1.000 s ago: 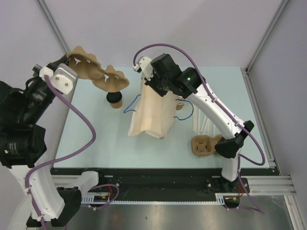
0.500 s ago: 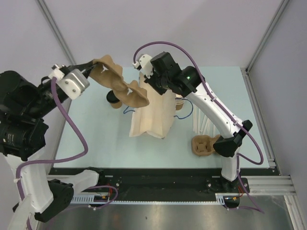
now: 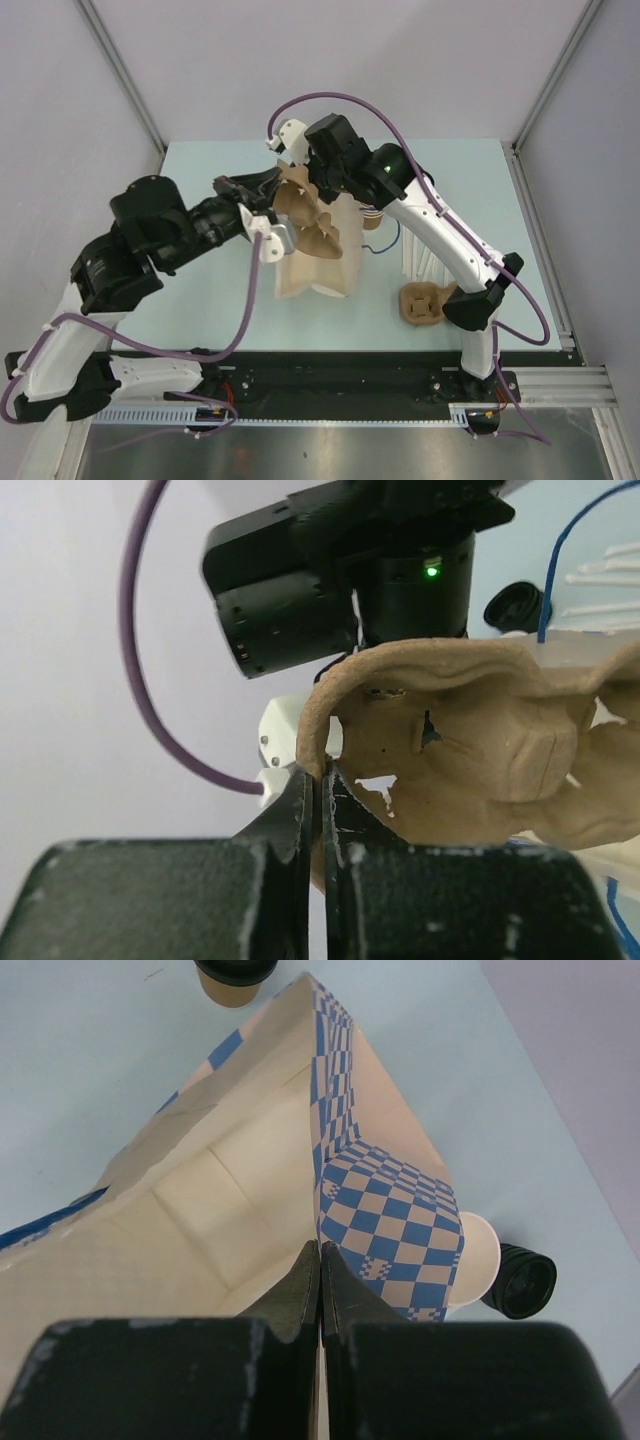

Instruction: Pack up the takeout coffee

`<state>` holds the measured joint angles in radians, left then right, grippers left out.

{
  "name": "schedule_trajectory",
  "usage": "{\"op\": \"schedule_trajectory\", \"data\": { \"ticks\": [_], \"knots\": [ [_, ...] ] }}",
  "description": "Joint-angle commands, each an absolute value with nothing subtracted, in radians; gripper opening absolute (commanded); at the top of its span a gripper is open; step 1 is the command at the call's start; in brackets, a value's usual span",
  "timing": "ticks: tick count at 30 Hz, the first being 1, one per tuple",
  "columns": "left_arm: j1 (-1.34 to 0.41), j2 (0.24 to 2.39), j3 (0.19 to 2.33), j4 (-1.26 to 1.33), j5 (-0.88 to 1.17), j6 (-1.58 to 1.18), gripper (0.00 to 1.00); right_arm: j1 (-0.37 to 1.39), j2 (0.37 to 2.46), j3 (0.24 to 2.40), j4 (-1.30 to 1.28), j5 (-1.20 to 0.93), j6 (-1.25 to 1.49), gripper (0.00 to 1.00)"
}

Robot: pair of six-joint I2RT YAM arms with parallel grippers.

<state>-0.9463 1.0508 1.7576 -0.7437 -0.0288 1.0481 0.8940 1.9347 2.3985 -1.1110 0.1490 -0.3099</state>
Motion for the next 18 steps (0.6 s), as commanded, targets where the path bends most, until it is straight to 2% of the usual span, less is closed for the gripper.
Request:
{"op": "schedule_trajectory", "data": {
  "ticks": [1,5,9,12,18],
  "knots": [
    [-1.031,1.055,1.743,-0.650,-0.241,1.144,0.00,0.896,1.942,2.456,-1.111,0.149,-0.301,0.00],
    [-1.121,1.065,1.717,-0.612,-0.342,1.201,0.00,0.899,1.942,2.464,-1.109,0.147,-0.298,0.00],
    [-1.235,1.046,1.581,-0.533,-0.545,1.351,0.00,0.910,1.947,2.470,-1.108,0.150,-0.296,0.00],
    [-1.293,1.023,1.482,-0.448,-0.624,1.416,0.00,0.910,1.954,2.482,-1.104,0.152,-0.295,0.00],
    [-1.345,1.058,1.491,-0.532,-0.693,1.324,0.00,0.916,1.953,2.485,-1.104,0.150,-0.291,0.00]
  ]
}}
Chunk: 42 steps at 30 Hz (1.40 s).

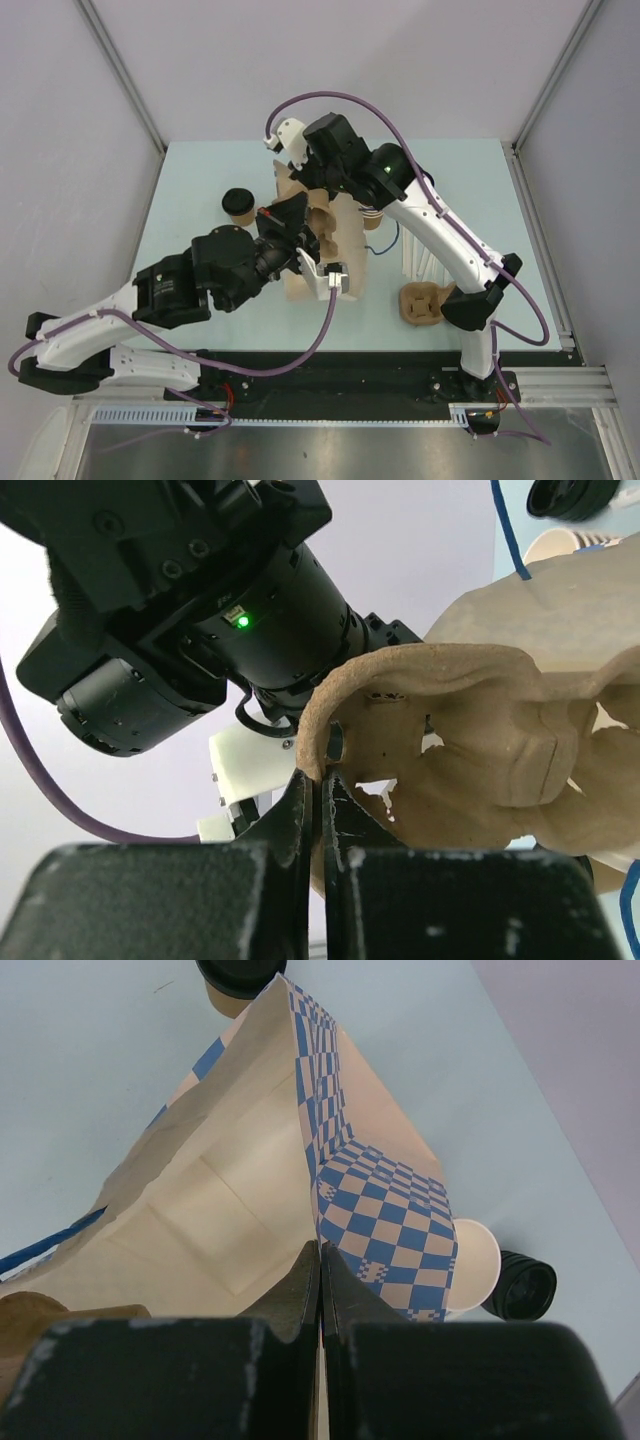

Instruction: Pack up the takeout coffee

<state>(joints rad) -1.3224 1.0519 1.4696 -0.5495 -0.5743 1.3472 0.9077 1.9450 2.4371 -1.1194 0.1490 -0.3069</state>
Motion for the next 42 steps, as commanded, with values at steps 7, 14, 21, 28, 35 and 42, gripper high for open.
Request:
{"op": "schedule_trajectory", "data": {
  "ticks": [7,14,21,28,35,42],
  "knots": [
    [-1.345,1.100,1.454,-0.585,-0.698,1.158,0.00,0.942,1.941,2.476,-1.104,0.160,-0.281,0.00],
    [-1.281,1.072,1.298,-0.454,-0.674,1.115,0.07,0.962,1.931,2.467,-1.106,0.156,-0.272,0.00],
    [-1.152,1.075,1.246,-0.419,-0.582,1.060,0.04,0.974,1.930,2.464,-1.111,0.150,-0.262,0.00],
    [-1.100,1.054,1.123,-0.331,-0.520,1.046,0.00,0.977,1.937,2.468,-1.111,0.140,-0.259,0.00],
    [-1.036,1.063,1.037,-0.249,-0.482,1.045,0.00,0.979,1.937,2.468,-1.114,0.130,-0.255,0.00],
    [-0.956,1.081,0.980,-0.198,-0.416,1.045,0.00,0.980,1.936,2.473,-1.115,0.112,-0.247,0.00]
  ]
}}
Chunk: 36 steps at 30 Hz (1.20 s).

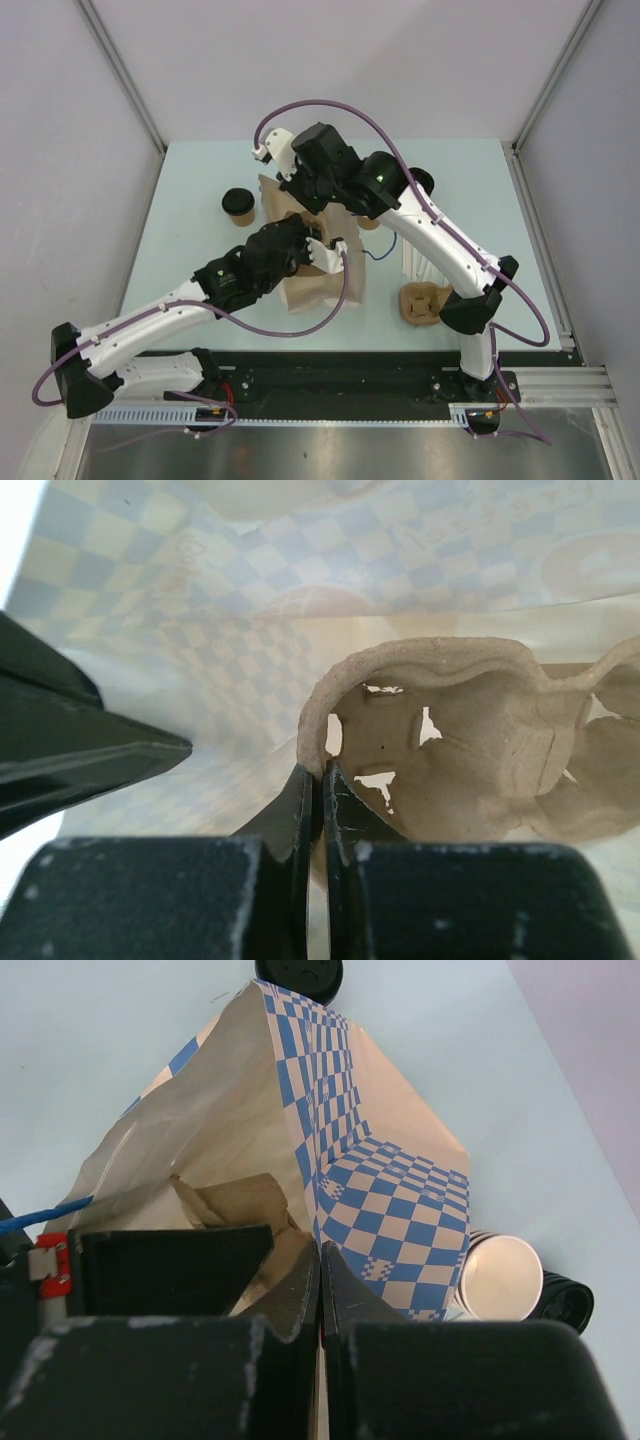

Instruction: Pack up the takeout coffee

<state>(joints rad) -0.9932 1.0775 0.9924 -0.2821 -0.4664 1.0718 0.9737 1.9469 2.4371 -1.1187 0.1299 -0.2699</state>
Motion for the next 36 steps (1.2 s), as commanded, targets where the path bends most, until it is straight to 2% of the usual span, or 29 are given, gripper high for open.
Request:
{"op": "schedule_trajectory", "data": {
  "ticks": [1,11,16,23,26,27,30,36],
  "knots": [
    [-0.950,1.088,0.982,-0.202,-0.401,1.037,0.00,0.979,1.936,2.473,-1.117,0.112,-0.247,0.00],
    [-0.859,1.140,0.992,-0.262,-0.284,0.989,0.01,0.982,1.944,2.482,-1.121,0.086,-0.242,0.00],
    [-0.831,1.160,1.000,-0.288,-0.245,0.977,0.10,0.977,1.947,2.482,-1.124,0.074,-0.242,0.00],
    [-0.815,1.169,0.999,-0.288,-0.230,0.994,0.13,0.974,1.954,2.488,-1.127,0.064,-0.242,0.00],
    [-0.813,1.175,0.994,-0.287,-0.232,1.002,0.21,0.971,1.957,2.488,-1.127,0.061,-0.242,0.00],
    [-0.813,1.177,0.997,-0.287,-0.233,0.999,0.29,0.971,1.957,2.488,-1.127,0.060,-0.242,0.00],
    [-0.813,1.169,1.017,-0.302,-0.227,0.989,0.42,0.962,1.960,2.488,-1.127,0.057,-0.242,0.00],
    [-0.815,1.135,1.071,-0.340,-0.216,0.971,0.51,0.950,1.973,2.493,-1.127,0.046,-0.241,0.00]
  ]
}}
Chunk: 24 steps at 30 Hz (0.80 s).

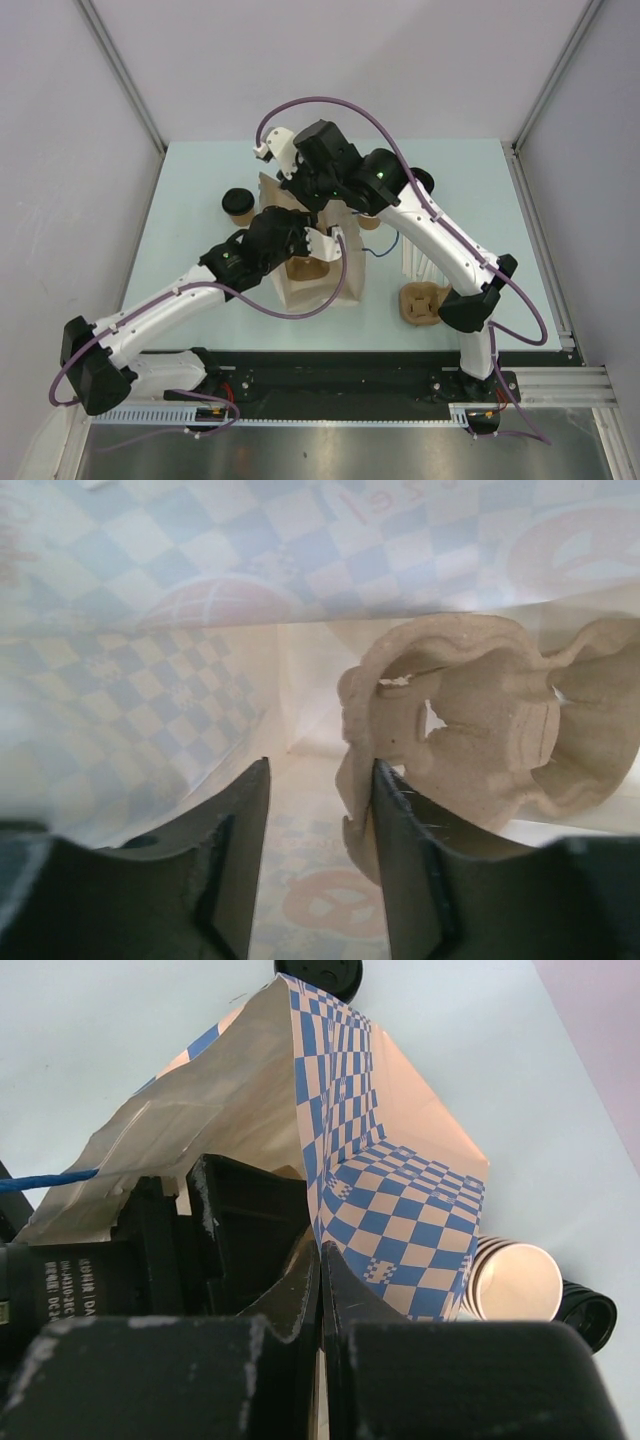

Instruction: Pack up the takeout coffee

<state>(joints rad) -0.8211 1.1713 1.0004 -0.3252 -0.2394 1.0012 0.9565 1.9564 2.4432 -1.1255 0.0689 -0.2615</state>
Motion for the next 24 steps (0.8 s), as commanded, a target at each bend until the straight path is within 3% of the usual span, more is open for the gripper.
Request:
{"op": "schedule_trajectory", "data": {
  "ticks": [1,10,24],
  "knots": [
    [-0.815,1.131,1.077,-0.350,-0.213,0.966,0.52,0.951,1.973,2.494,-1.129,0.046,-0.241,0.00],
    [-0.848,1.068,1.127,-0.437,-0.210,0.943,0.71,0.946,1.988,2.499,-1.126,0.048,-0.247,0.00],
    [-0.850,1.045,1.138,-0.466,-0.224,0.913,0.73,0.933,2.013,2.500,-1.126,0.054,-0.255,0.00]
  ]
}}
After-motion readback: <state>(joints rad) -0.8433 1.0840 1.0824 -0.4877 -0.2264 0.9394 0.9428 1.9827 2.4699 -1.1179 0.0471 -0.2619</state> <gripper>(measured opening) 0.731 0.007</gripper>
